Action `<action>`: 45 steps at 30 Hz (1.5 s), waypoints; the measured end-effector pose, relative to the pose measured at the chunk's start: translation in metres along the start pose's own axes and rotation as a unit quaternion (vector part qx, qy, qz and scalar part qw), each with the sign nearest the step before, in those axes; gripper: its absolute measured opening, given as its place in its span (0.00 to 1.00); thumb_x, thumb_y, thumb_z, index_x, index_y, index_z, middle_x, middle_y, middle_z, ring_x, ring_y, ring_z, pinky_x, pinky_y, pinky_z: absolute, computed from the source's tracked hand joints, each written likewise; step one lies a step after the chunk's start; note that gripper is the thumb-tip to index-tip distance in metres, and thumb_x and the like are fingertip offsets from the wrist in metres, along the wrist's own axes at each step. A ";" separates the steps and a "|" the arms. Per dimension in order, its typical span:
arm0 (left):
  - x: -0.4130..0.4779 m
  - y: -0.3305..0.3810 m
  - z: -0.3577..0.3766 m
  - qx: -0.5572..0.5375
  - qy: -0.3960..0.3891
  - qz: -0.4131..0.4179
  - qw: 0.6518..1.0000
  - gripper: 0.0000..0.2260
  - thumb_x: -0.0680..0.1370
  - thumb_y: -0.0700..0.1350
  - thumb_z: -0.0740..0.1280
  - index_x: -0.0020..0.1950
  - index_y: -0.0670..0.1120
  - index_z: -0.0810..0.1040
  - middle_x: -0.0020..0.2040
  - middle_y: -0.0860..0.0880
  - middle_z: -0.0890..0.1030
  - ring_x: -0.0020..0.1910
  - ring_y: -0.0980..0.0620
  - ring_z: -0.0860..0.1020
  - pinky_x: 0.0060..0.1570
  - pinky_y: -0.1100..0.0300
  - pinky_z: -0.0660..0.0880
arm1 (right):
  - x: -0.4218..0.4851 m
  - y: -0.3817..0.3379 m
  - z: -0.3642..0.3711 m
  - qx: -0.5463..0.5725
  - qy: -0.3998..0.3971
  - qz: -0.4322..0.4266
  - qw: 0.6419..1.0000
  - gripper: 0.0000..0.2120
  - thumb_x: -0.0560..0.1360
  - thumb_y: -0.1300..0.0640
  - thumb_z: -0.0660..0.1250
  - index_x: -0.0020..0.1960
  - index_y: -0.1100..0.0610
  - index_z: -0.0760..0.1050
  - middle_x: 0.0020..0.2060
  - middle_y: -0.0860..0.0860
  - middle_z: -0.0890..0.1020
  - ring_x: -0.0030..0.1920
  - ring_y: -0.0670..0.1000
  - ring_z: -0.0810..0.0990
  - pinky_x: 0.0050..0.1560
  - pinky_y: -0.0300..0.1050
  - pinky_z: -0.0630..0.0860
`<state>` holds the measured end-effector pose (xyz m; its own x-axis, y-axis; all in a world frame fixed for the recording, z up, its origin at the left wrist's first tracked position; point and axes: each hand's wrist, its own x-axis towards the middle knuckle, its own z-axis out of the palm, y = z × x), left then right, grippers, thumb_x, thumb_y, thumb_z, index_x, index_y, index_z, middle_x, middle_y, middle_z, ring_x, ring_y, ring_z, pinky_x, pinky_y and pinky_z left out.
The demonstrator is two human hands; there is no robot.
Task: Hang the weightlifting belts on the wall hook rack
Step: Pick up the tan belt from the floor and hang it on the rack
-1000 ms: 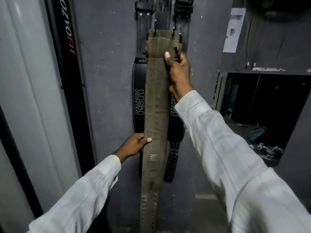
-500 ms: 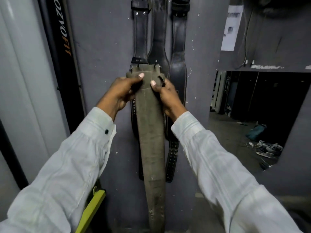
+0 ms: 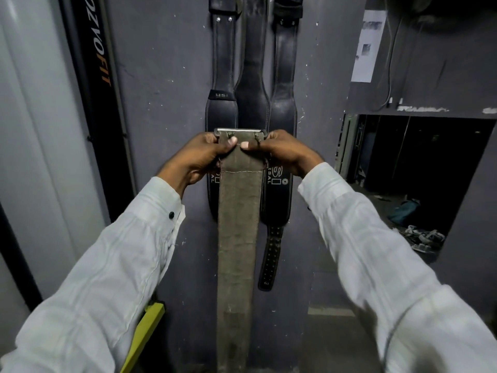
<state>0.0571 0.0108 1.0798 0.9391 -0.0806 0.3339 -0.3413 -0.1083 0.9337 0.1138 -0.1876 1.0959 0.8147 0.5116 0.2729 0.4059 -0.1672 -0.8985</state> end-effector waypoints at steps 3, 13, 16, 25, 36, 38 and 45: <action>0.000 0.002 -0.006 0.009 -0.025 0.000 1.000 0.10 0.80 0.48 0.67 0.56 0.44 0.80 0.45 0.48 0.84 0.42 0.53 0.82 0.46 0.55 0.79 | -0.004 -0.005 -0.006 -0.016 -0.023 0.009 1.000 0.07 0.70 0.54 0.78 0.39 0.56 0.83 0.37 0.52 0.85 0.39 0.50 0.83 0.39 0.43 0.80; -0.012 0.007 -0.010 0.006 -0.069 0.048 0.996 0.10 0.81 0.49 0.64 0.53 0.45 0.81 0.44 0.47 0.82 0.43 0.49 0.78 0.45 0.55 0.75 | -0.004 -0.017 0.007 -0.007 0.104 0.007 0.995 0.31 0.68 0.27 0.67 0.44 0.55 0.84 0.41 0.51 0.87 0.44 0.49 0.87 0.52 0.47 0.82; -0.017 0.007 -0.004 0.010 -0.049 0.072 0.996 0.11 0.83 0.46 0.60 0.53 0.43 0.79 0.40 0.50 0.85 0.39 0.55 0.82 0.41 0.61 0.79 | 0.000 -0.016 0.024 0.015 0.139 0.019 0.990 0.33 0.69 0.26 0.64 0.51 0.54 0.84 0.46 0.50 0.87 0.47 0.48 0.86 0.55 0.45 0.81; -0.017 -0.013 -0.004 0.049 0.096 0.097 0.989 0.21 0.82 0.54 0.61 0.59 0.35 0.75 0.42 0.47 0.82 0.39 0.53 0.81 0.36 0.60 0.77 | 0.011 -0.009 0.032 -0.087 0.145 -0.016 0.985 0.20 0.77 0.40 0.64 0.41 0.56 0.80 0.35 0.55 0.80 0.36 0.52 0.77 0.43 0.46 0.72; -0.011 -0.027 0.008 0.059 0.302 0.145 0.940 0.13 0.80 0.55 0.62 0.53 0.47 0.77 0.47 0.46 0.83 0.49 0.45 0.82 0.53 0.46 0.80 | 0.016 -0.003 0.065 -0.085 0.202 0.000 0.976 0.35 0.72 0.31 0.60 0.46 0.64 0.82 0.41 0.59 0.86 0.45 0.60 0.85 0.54 0.58 0.80; -0.009 -0.029 0.001 0.068 0.319 0.159 0.932 0.10 0.81 0.54 0.62 0.52 0.48 0.77 0.46 0.48 0.83 0.47 0.47 0.82 0.51 0.49 0.79 | 0.022 -0.005 0.072 -0.075 0.197 0.020 0.977 0.37 0.67 0.27 0.59 0.46 0.61 0.83 0.41 0.57 0.86 0.46 0.59 0.84 0.56 0.59 0.80; -0.003 -0.028 -0.041 0.088 0.372 0.167 0.909 0.05 0.81 0.50 0.64 0.51 0.50 0.76 0.42 0.54 0.80 0.43 0.52 0.80 0.43 0.60 0.74 | 0.048 -0.006 0.103 -0.088 0.285 -0.061 0.953 0.13 0.70 0.41 0.70 0.47 0.49 0.77 0.40 0.46 0.82 0.45 0.52 0.83 0.53 0.55 0.81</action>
<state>0.0655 0.0545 1.0575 0.5273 0.5466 0.6506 -0.5511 -0.3629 0.7514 0.1083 -0.0752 1.0791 0.8291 0.0048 0.5590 0.5345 -0.3000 -0.7901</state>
